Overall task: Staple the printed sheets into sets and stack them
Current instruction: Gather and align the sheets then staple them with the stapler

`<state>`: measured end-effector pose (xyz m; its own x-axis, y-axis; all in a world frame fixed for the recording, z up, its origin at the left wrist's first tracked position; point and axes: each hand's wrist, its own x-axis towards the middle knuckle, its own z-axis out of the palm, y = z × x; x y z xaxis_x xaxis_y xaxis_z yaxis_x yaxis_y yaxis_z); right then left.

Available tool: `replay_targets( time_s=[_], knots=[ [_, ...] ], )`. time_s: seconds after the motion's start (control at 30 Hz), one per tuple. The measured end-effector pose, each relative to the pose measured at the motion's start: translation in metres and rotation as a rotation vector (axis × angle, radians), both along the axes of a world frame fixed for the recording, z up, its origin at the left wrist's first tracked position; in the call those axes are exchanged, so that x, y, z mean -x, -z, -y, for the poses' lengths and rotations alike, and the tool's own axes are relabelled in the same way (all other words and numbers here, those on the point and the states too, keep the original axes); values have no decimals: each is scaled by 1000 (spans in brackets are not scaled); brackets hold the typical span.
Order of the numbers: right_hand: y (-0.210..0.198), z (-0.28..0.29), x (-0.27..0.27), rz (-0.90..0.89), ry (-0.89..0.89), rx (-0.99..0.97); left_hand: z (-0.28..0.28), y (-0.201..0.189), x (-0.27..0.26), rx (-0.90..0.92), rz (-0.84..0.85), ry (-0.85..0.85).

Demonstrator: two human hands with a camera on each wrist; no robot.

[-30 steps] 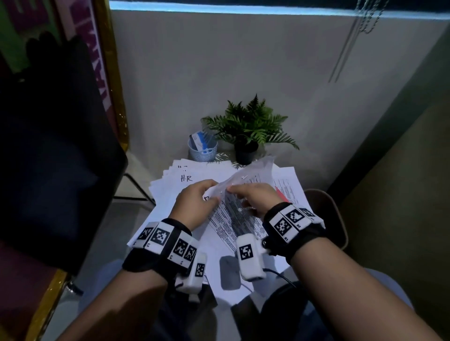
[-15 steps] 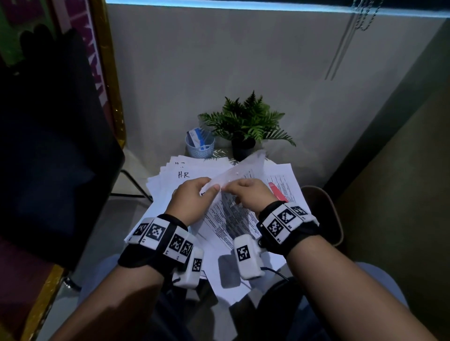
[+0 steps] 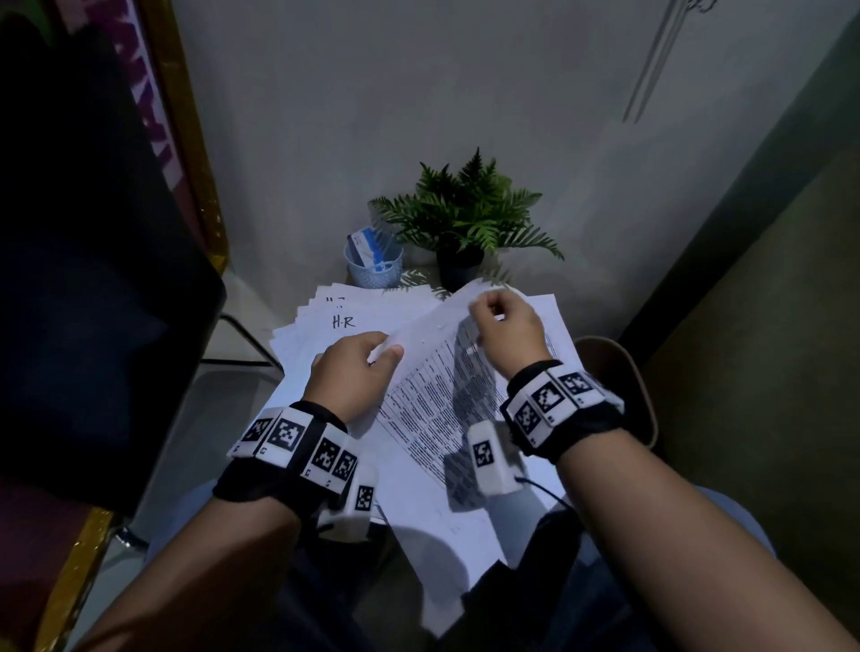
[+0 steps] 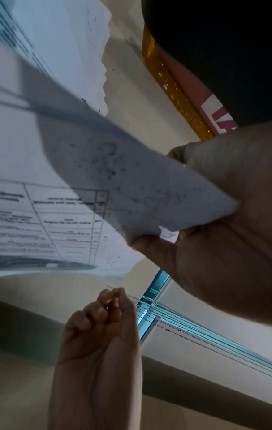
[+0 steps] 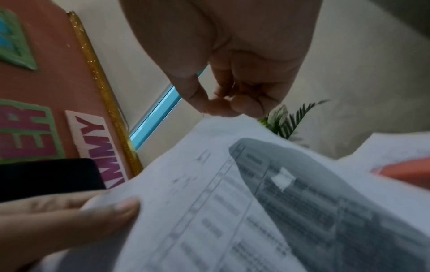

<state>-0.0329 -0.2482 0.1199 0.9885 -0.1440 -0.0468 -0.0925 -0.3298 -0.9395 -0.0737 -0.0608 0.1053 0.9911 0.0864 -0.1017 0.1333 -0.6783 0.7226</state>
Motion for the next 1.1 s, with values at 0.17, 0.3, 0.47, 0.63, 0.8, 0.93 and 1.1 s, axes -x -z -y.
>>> replay_targets(
  time_s=[0.17,0.3,0.47,0.63,0.8,0.93,1.1],
  knots=[
    [22,56,-32,-81,215,96,-2,2,-10,31,49,-44],
    [28,123,-61,-159,449,298,0,0,-15,66,87,-50],
    [23,192,-87,-192,605,416,4,-4,-16,138,75,-75],
    [36,222,-101,-258,482,312,4,-4,-15,148,36,-80],
    [22,166,-72,-56,265,159,3,-8,-13,224,41,-35],
    [8,113,-43,-169,-209,5,-1,-11,-10,276,27,-24],
    [-7,66,-28,-112,-376,32,-6,-21,3,339,33,13]
  ],
)
